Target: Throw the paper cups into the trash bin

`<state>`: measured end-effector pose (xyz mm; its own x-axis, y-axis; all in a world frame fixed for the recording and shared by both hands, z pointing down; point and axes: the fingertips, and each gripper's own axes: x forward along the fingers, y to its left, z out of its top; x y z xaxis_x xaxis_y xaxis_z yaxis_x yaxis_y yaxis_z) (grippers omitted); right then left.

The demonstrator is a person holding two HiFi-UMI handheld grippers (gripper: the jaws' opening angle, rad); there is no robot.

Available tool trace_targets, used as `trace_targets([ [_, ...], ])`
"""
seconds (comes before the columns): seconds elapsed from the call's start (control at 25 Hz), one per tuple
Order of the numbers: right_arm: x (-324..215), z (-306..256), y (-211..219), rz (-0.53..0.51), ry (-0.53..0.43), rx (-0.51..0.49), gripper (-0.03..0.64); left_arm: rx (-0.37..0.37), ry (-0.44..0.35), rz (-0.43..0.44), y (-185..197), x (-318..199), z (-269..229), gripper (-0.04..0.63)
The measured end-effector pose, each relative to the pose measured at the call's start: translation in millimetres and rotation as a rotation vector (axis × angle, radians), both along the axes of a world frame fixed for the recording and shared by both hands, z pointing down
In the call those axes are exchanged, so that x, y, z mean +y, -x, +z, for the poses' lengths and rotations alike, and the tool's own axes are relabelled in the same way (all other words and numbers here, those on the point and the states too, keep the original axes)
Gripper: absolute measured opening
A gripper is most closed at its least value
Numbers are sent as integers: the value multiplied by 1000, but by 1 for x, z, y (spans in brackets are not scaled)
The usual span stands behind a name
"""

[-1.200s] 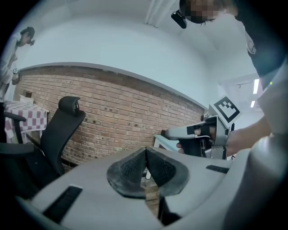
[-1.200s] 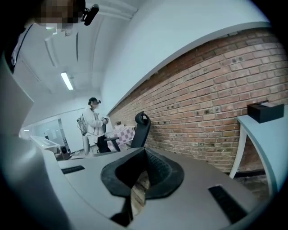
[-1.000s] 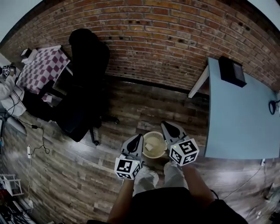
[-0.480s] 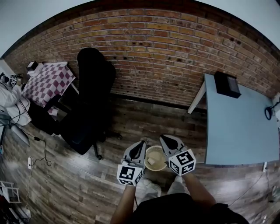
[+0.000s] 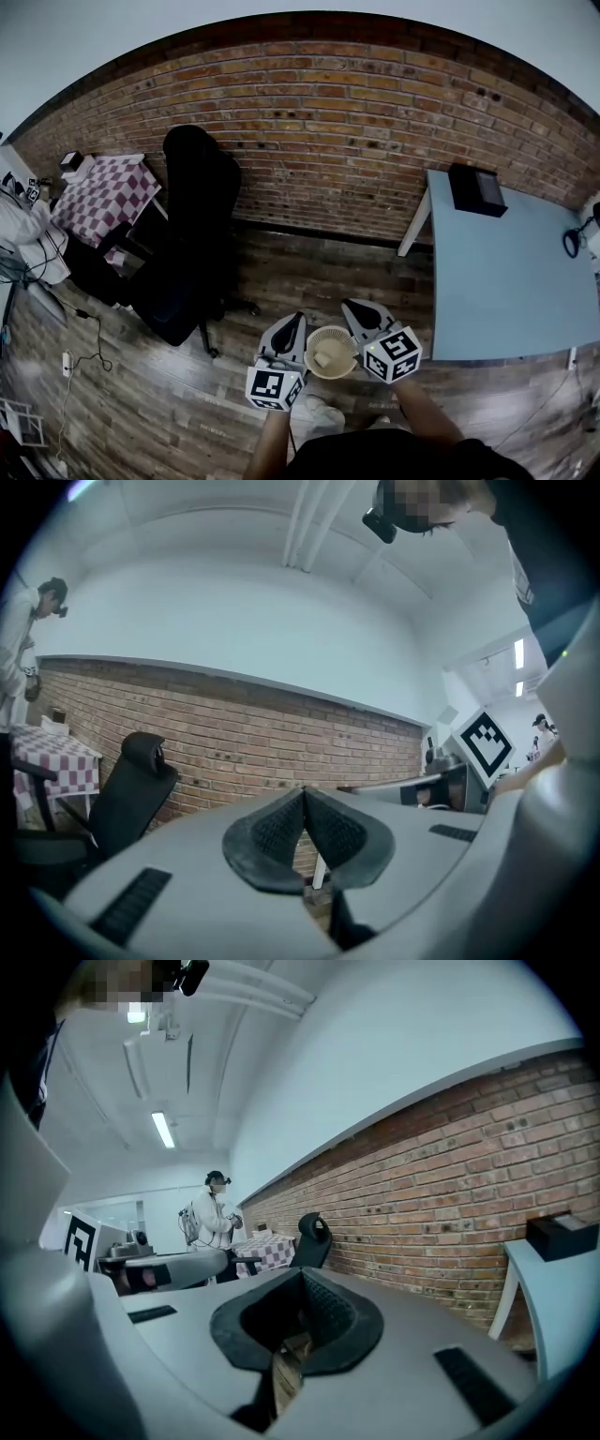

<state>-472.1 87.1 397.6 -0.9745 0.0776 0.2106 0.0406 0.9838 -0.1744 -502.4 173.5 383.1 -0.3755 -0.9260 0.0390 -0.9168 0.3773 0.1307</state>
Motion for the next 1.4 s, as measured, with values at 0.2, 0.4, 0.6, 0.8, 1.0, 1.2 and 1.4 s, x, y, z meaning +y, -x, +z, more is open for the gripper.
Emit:
trace_targets([
  [0.2,0,-15,-21,-35,-146,-11,5,-7,-20,-17,-18,-4,-16,9],
  [0.4,-3,-28,-42,-53,-140,-42,5,16,-42,-16,-43,-9,-26,9],
  [0.6,0,-36,-70,-72,-117,-67,5,-6,-35,-33,-74,-12,-31,9],
  [0.8,3,-45,-102,-83,-101,-87,5,-34,-37,-43,-105,-12,-42,9],
  [1.0,5,-51,-134,-102,-84,-105,5,-44,-42,-65,-138,-11,-47,9],
  [1.2,6,-59,-163,-125,-85,-122,5,-61,-49,-79,-172,-11,-51,9],
  [1.4,5,-63,-193,-151,-90,-134,5,-89,-54,-91,-203,-15,-59,9],
])
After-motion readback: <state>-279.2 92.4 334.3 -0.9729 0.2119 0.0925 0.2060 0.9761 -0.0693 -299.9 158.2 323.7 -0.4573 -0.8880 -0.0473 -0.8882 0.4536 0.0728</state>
